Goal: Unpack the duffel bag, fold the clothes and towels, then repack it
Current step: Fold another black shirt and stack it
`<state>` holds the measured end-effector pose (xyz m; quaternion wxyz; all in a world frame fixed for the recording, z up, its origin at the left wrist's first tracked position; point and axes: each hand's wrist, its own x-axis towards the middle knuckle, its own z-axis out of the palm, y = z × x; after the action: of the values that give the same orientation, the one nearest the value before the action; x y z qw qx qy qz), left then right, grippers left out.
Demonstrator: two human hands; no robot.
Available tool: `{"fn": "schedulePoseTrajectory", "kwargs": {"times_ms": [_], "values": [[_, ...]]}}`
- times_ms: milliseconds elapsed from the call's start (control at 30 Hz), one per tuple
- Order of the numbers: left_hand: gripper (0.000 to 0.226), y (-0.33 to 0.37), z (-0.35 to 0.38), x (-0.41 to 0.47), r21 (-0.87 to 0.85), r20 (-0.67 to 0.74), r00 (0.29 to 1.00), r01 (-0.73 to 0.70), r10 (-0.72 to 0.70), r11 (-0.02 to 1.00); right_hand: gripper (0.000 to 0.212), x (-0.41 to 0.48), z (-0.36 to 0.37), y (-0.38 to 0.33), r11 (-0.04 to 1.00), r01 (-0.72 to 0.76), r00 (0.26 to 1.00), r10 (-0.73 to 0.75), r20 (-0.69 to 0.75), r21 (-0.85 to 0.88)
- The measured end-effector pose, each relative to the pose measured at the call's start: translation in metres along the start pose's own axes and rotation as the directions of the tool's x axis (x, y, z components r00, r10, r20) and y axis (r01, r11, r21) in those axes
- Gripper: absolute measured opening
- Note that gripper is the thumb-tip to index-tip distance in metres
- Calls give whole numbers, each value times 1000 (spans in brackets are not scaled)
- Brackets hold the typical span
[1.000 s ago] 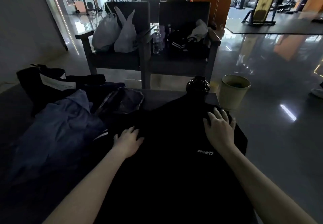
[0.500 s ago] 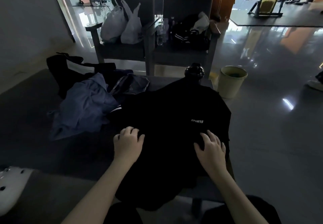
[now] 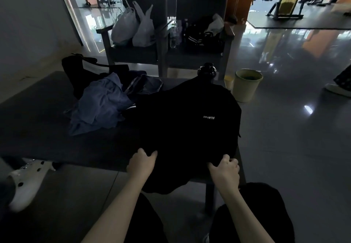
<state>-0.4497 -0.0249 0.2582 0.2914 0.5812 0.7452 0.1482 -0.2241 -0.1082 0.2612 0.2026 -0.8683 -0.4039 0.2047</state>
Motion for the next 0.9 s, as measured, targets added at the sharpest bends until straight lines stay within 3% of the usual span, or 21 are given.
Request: {"fn": "schedulePoseTrajectory", "kwargs": {"times_ms": [100, 167, 300, 367, 433, 500, 533, 733, 833, 900], "values": [[85, 9, 7, -6, 151, 121, 992, -62, 44, 987, 57, 3, 3, 3, 995, 36, 999, -37, -18, -92], [86, 15, 12, -13, 263, 125, 989, -113, 82, 958, 46, 7, 5, 1, 988, 55, 997, -63, -47, -145], [35, 16, 20, -20, 364, 26, 978, -204, 209, 909, 33, 17, 11, 2, 975, 137, 983, -156, -102, -173], [21, 13, 20, -20, 244, -14, 971, -228, 239, 942, 32, 19, 9, 5, 983, 183, 970, -181, -162, -1], [26, 14, 12, -16, -104, -14, 984, -177, 176, 979, 25, 20, 2, 7, 942, 195, 968, -140, -209, 273], [27, 19, -2, -12, -412, 37, 994, -77, 102, 908, 19, 24, -7, 6, 848, 157, 978, -62, -199, 506], [26, 22, -8, -9, -468, 58, 994, -54, 92, 882, 16, 26, -11, 5, 794, 142, 982, -37, -186, 591], [31, 39, -33, 11, -560, 82, 984, -86, 158, 824, 10, 36, -37, -22, 521, 144, 975, 71, -211, 841], [27, 43, -33, 20, -528, 56, 984, -113, 167, 842, 19, 46, -41, -33, 477, 109, 970, 140, -198, 872], [45, 41, -29, 18, -512, 161, 961, -114, 225, 851, 34, 51, -36, -36, 479, 25, 987, 125, -96, 877]]}}
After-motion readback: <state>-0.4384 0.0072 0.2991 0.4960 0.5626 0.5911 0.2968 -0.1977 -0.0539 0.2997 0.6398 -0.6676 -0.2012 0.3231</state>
